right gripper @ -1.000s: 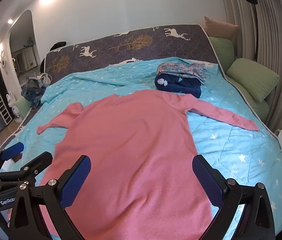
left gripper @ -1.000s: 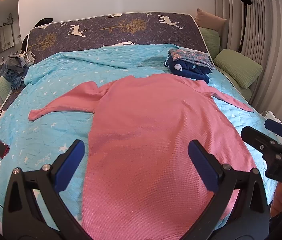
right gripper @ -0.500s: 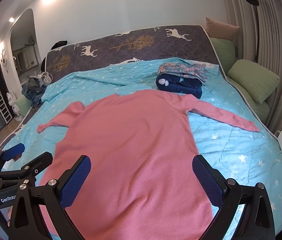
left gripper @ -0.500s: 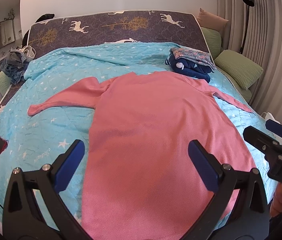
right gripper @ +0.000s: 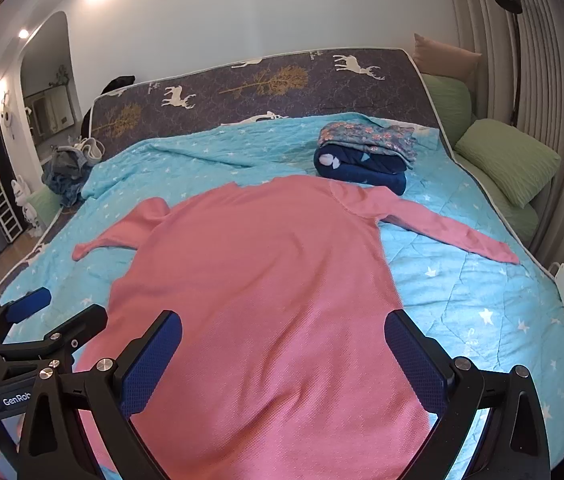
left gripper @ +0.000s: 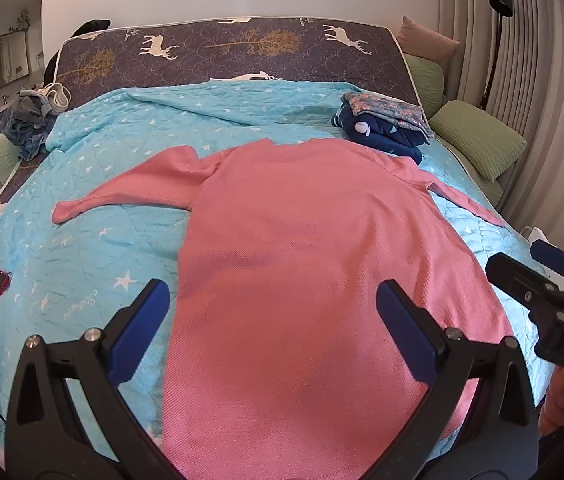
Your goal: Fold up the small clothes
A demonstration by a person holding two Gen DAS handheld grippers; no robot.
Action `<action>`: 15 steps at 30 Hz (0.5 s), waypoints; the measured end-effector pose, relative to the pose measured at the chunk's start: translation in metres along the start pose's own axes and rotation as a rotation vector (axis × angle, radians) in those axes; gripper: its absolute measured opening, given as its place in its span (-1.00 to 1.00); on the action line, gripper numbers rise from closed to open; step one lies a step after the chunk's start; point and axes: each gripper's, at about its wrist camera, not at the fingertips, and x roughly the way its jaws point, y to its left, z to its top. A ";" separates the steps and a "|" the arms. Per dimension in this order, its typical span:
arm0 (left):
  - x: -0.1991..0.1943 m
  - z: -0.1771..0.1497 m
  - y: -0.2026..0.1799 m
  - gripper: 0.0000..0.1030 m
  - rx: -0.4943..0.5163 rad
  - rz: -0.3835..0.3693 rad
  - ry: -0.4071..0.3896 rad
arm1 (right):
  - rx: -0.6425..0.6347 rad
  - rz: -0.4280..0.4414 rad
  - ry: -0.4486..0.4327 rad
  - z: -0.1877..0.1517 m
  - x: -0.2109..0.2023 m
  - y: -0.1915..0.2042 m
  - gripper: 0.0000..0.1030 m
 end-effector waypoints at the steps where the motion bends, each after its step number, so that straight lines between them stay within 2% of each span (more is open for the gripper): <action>1: 0.000 0.000 0.001 1.00 -0.002 -0.001 0.001 | -0.002 -0.001 0.002 0.000 0.001 0.001 1.00; 15: 0.005 0.000 0.016 1.00 -0.026 -0.018 0.004 | -0.030 -0.014 0.013 0.003 0.005 0.019 1.00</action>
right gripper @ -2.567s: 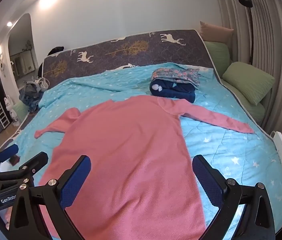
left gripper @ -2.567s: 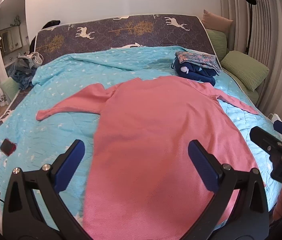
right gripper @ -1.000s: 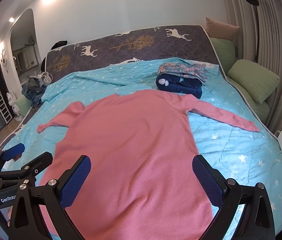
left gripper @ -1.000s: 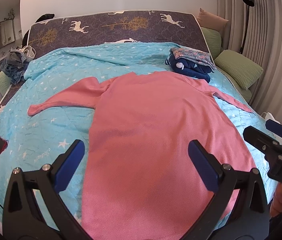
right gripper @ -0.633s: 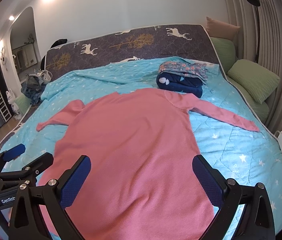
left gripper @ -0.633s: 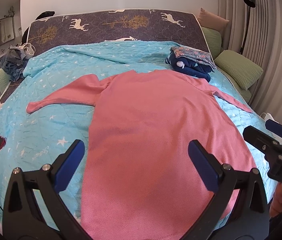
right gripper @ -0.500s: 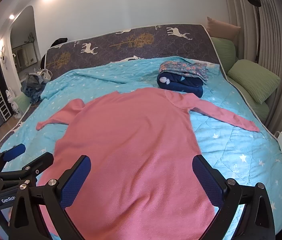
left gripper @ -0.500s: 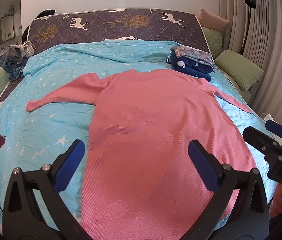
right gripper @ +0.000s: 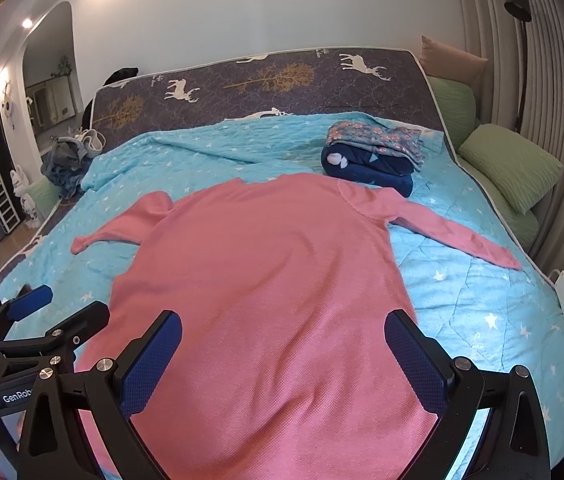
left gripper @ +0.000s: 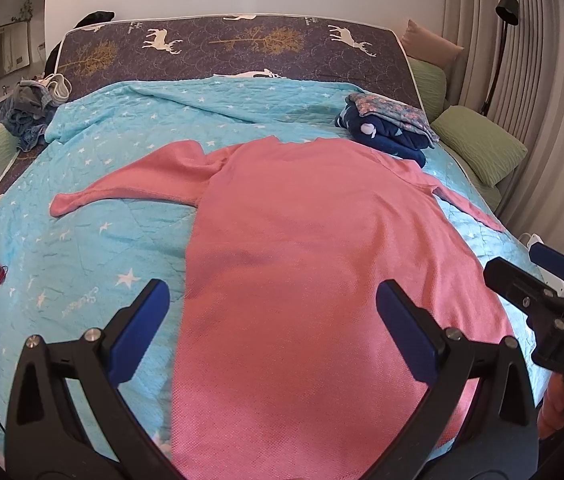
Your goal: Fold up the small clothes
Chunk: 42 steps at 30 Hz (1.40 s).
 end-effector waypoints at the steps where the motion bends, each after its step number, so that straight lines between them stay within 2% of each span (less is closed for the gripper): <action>1: 0.000 0.000 0.000 1.00 0.000 0.001 0.000 | -0.001 0.000 0.001 0.000 0.001 0.001 1.00; 14: 0.010 -0.001 0.024 1.00 -0.017 -0.004 0.040 | -0.022 -0.015 0.024 0.006 0.010 0.019 1.00; 19: 0.017 0.006 0.055 1.00 -0.070 -0.020 0.041 | -0.035 -0.018 0.037 0.014 0.019 0.029 1.00; 23: 0.022 0.021 0.106 1.00 -0.182 -0.023 -0.013 | -0.066 -0.033 0.021 0.027 0.024 0.037 1.00; 27: 0.040 0.042 0.173 1.00 -0.309 0.055 -0.046 | -0.093 -0.062 -0.030 0.046 0.024 0.042 1.00; 29: 0.058 0.052 0.213 1.00 -0.400 0.086 -0.022 | -0.086 -0.068 -0.051 0.057 0.025 0.040 1.00; 32: 0.093 0.063 0.263 1.00 -0.526 0.080 0.030 | -0.070 -0.076 -0.068 0.068 0.028 0.037 1.00; 38: 0.176 0.077 0.322 0.98 -0.680 0.056 0.185 | -0.051 -0.125 -0.048 0.077 0.049 0.030 1.00; 42: 0.225 0.078 0.357 0.80 -0.807 0.086 0.278 | -0.026 -0.144 -0.013 0.078 0.068 0.025 1.00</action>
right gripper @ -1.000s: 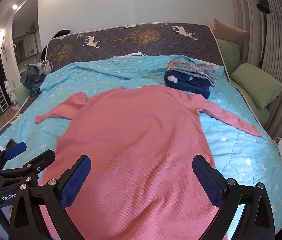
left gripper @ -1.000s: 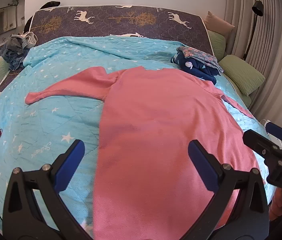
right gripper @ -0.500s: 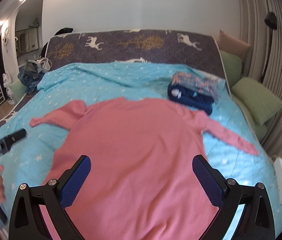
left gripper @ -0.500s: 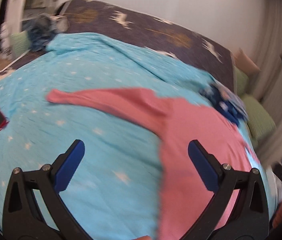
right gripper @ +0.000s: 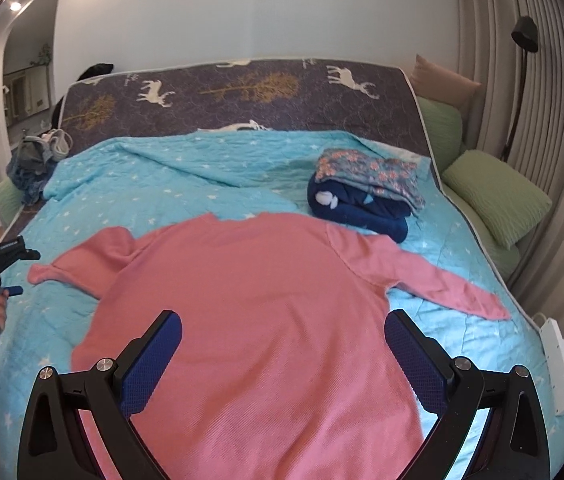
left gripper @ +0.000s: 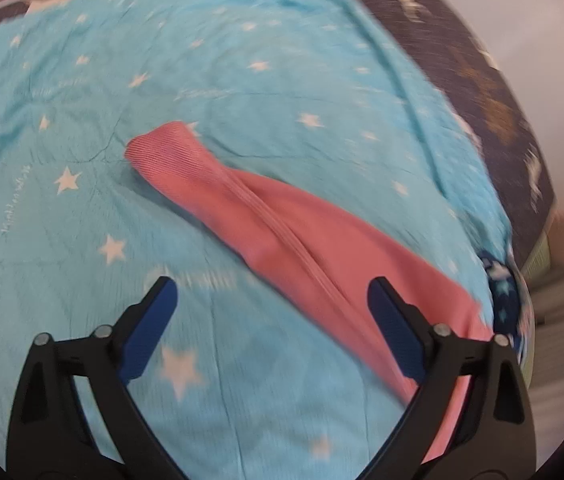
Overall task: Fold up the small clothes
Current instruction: 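Grasp the pink dress sleeve cuff with the left gripper and lift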
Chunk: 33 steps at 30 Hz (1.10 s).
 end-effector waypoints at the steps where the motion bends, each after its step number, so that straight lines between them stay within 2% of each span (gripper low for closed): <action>1: 0.006 0.004 0.003 0.73 -0.026 0.009 0.010 | 0.002 -0.003 0.004 0.000 0.003 -0.001 1.00; 5: 0.029 0.023 0.015 0.55 -0.125 0.050 0.032 | 0.002 -0.024 0.029 0.000 0.017 -0.004 1.00; 7: 0.039 0.032 0.019 0.15 -0.143 0.088 0.038 | 0.006 -0.032 0.041 0.000 0.025 -0.005 1.00; 8: 0.043 0.033 0.021 0.04 -0.151 0.102 0.047 | 0.011 -0.030 0.048 0.000 0.028 -0.006 1.00; 10: 0.044 0.037 0.026 -0.41 -0.171 0.111 0.052 | 0.020 -0.019 0.055 -0.001 0.032 -0.006 1.00; 11: 0.042 0.038 0.027 -0.52 -0.177 0.113 0.049 | 0.022 -0.013 0.058 -0.001 0.034 -0.006 1.00; 12: 0.039 0.039 0.029 -0.73 -0.184 0.111 0.044 | 0.020 -0.007 0.061 -0.002 0.035 -0.005 1.00; 13: 0.034 0.040 0.029 -0.83 -0.188 0.098 0.032 | 0.017 -0.002 0.063 -0.003 0.037 -0.004 1.00; 18: -0.009 0.041 0.008 -0.86 -0.083 0.048 -0.094 | 0.011 0.011 0.071 -0.006 0.040 -0.002 1.00; 21: -0.036 0.041 -0.017 -0.86 -0.017 -0.035 -0.156 | 0.038 0.023 0.077 -0.007 0.040 -0.007 1.00; 24: -0.060 0.034 -0.060 -0.86 0.084 -0.118 -0.202 | 0.065 0.036 0.070 -0.009 0.037 -0.014 1.00; 27: -0.084 0.009 -0.113 -0.86 0.239 -0.209 -0.227 | 0.082 0.032 0.056 -0.011 0.032 -0.021 1.00; 29: -0.096 -0.020 -0.162 -0.86 0.388 -0.276 -0.232 | 0.104 0.035 0.047 -0.011 0.030 -0.029 1.00; 33: -0.097 -0.088 -0.241 -0.86 0.621 -0.400 -0.164 | 0.169 0.031 0.041 -0.014 0.027 -0.052 1.00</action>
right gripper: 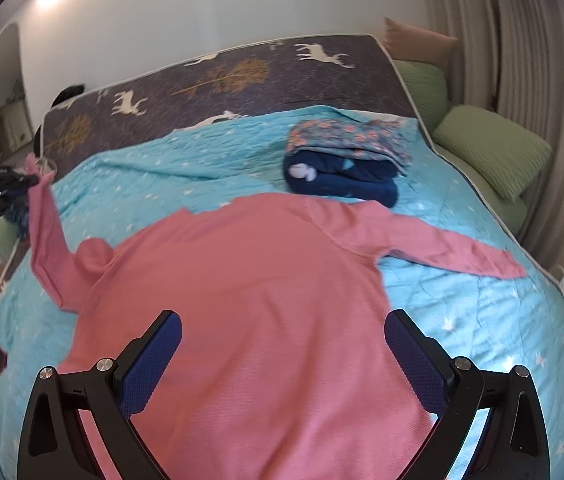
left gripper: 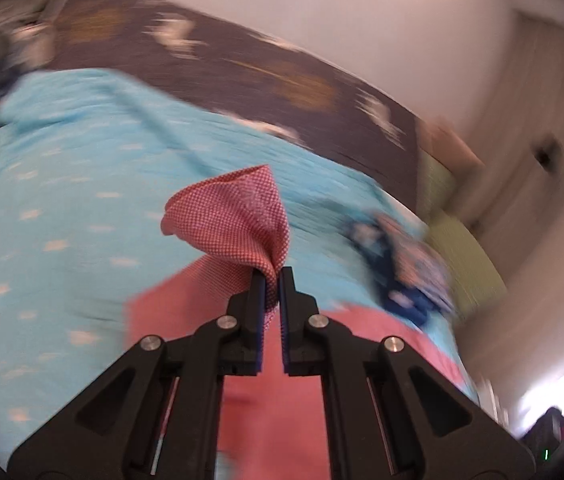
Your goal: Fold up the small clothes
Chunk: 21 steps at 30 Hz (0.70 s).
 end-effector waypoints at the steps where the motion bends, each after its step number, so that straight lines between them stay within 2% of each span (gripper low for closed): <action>1: 0.010 -0.008 -0.025 -0.86 0.046 -0.051 0.029 | 0.017 -0.006 -0.001 0.000 0.000 -0.006 1.00; 5: 0.044 -0.050 -0.105 -0.85 0.198 -0.213 0.152 | 0.088 -0.037 0.012 -0.003 0.001 -0.035 1.00; 6: 0.049 -0.059 -0.115 -0.74 0.219 -0.224 0.176 | 0.104 -0.044 0.021 -0.004 0.003 -0.043 1.00; 9: 0.054 -0.085 -0.129 -0.10 0.295 -0.256 0.258 | 0.137 -0.055 0.044 -0.009 0.006 -0.063 1.00; 12: 0.033 -0.098 -0.121 0.12 0.362 -0.197 0.218 | 0.156 -0.032 0.070 -0.012 0.010 -0.076 1.00; 13: 0.024 -0.100 -0.115 0.23 0.381 -0.160 0.190 | 0.163 -0.018 0.077 -0.012 0.011 -0.079 1.00; 15: 0.010 -0.100 -0.102 0.33 0.405 -0.072 0.133 | 0.182 0.025 0.095 -0.010 0.016 -0.083 1.00; 17: -0.006 -0.103 -0.079 0.39 0.411 0.023 0.101 | 0.196 0.093 0.113 -0.007 0.023 -0.083 1.00; 21: -0.009 -0.114 -0.032 0.41 0.367 0.164 0.130 | 0.208 0.279 0.179 0.003 0.052 -0.072 1.00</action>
